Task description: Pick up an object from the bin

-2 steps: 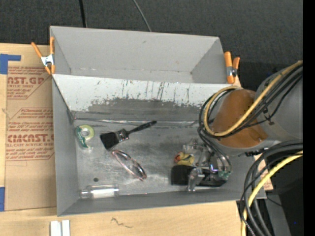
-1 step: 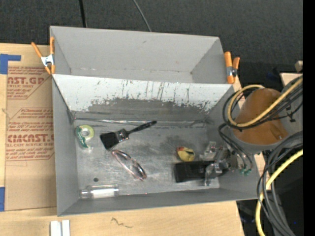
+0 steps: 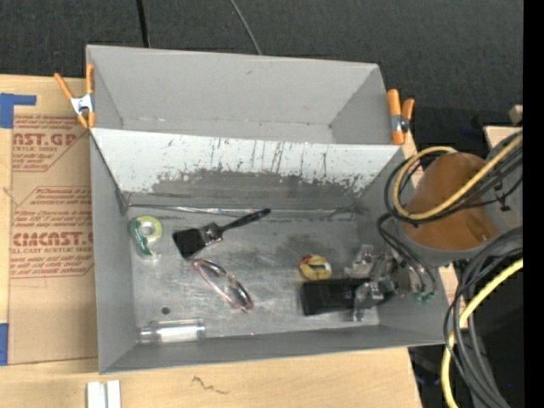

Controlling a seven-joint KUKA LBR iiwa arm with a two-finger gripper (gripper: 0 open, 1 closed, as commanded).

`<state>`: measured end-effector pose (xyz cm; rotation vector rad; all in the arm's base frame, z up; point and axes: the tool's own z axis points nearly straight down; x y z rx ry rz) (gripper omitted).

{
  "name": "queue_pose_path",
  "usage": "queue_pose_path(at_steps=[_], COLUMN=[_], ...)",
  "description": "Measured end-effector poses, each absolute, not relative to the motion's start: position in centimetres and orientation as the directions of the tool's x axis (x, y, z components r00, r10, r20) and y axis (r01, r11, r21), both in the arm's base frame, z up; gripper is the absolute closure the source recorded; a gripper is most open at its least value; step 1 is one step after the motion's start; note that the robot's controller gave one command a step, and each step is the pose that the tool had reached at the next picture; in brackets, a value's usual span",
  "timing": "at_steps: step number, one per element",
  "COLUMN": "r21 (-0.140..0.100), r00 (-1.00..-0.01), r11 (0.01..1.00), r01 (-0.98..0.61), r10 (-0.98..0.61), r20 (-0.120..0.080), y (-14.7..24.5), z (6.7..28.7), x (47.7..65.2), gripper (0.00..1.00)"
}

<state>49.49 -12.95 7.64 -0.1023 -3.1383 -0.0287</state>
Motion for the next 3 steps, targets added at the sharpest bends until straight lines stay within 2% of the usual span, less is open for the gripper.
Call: queue_pose_path(at_steps=[1,2,3], r21=[0.016,0.008,0.003], r00=[-0.998,-0.998,-0.998], r11=[0.998,0.998,0.998], r01=[0.065,0.064,0.067], r10=[0.065,0.064,0.067], r20=[0.002,0.009,0.007], y=[-12.8,-13.0,-13.2], z=[8.0,9.6,11.7], x=[49.4,49.0,49.1], gripper=[1.0,1.0,1.0])
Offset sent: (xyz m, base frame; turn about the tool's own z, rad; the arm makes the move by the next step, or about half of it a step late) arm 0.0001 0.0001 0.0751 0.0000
